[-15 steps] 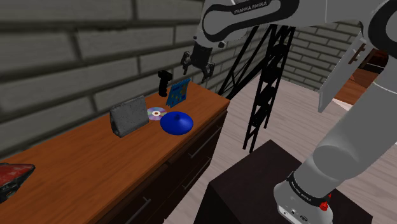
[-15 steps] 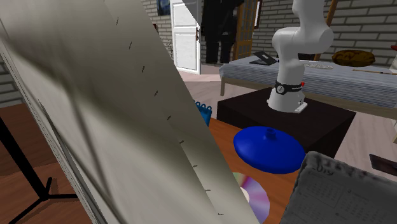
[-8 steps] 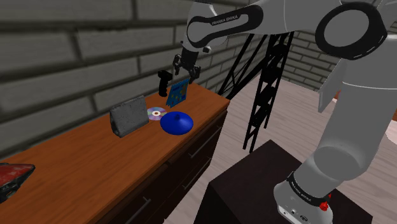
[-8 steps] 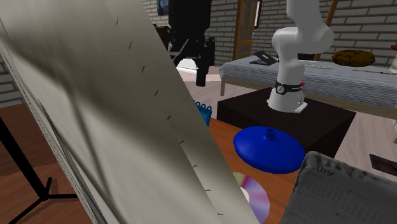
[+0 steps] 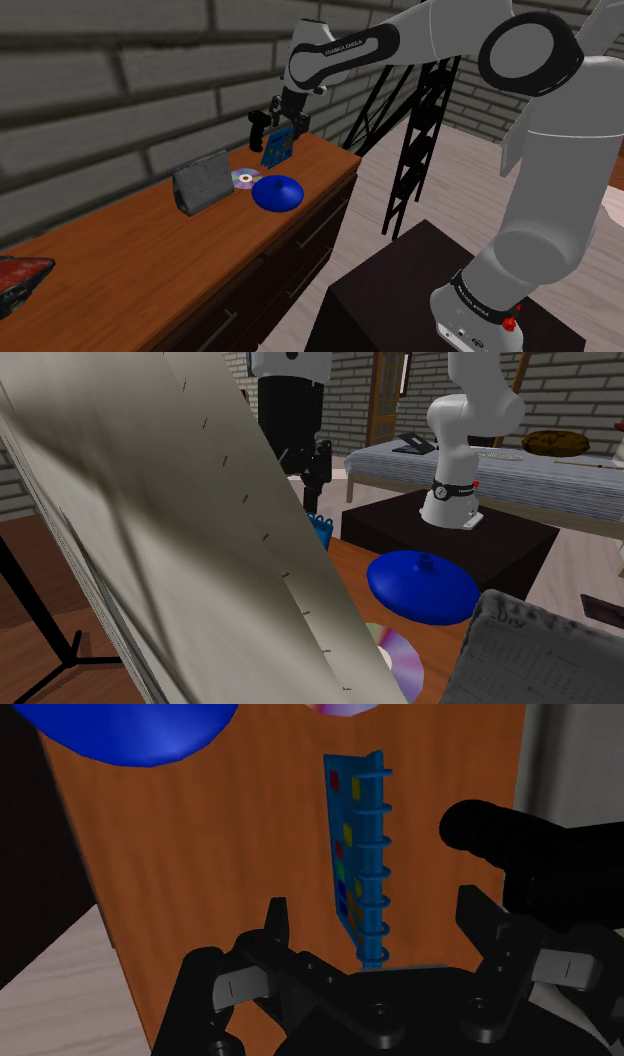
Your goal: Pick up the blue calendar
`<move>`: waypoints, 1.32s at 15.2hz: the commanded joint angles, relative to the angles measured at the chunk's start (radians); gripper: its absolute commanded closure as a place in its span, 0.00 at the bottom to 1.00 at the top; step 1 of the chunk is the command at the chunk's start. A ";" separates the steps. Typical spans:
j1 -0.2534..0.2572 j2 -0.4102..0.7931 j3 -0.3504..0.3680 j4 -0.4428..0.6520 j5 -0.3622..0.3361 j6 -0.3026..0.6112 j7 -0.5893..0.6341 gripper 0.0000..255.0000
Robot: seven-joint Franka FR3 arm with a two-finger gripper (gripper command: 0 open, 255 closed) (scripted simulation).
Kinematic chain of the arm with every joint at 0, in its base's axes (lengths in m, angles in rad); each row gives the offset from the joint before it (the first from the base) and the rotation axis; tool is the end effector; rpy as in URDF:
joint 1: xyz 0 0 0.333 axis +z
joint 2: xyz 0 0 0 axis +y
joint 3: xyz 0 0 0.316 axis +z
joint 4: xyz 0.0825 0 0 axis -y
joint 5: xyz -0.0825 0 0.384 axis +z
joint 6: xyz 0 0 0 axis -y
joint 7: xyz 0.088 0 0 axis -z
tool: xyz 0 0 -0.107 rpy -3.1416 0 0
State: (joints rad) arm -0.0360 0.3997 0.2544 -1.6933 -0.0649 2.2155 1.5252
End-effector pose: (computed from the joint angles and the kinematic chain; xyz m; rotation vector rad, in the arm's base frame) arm 0.6610 0.1261 0.3839 -2.3981 1.8177 -0.0832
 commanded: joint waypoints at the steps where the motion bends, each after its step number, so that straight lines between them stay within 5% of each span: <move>1: 0.000 0.007 -0.001 -0.013 -0.002 0.020 0.000 0.00; 2: 0.000 0.007 -0.001 -0.013 -0.002 0.020 0.000 0.00; 3: 0.000 0.009 -0.002 -0.011 -0.002 0.020 0.000 1.00; 12: 0.000 0.008 -0.001 -0.013 -0.002 0.020 0.000 1.00; 20: -0.003 -0.030 0.004 0.043 0.009 -0.072 -0.004 1.00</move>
State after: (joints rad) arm -0.0384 0.3744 0.2578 -1.6584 -0.0571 2.1559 1.5218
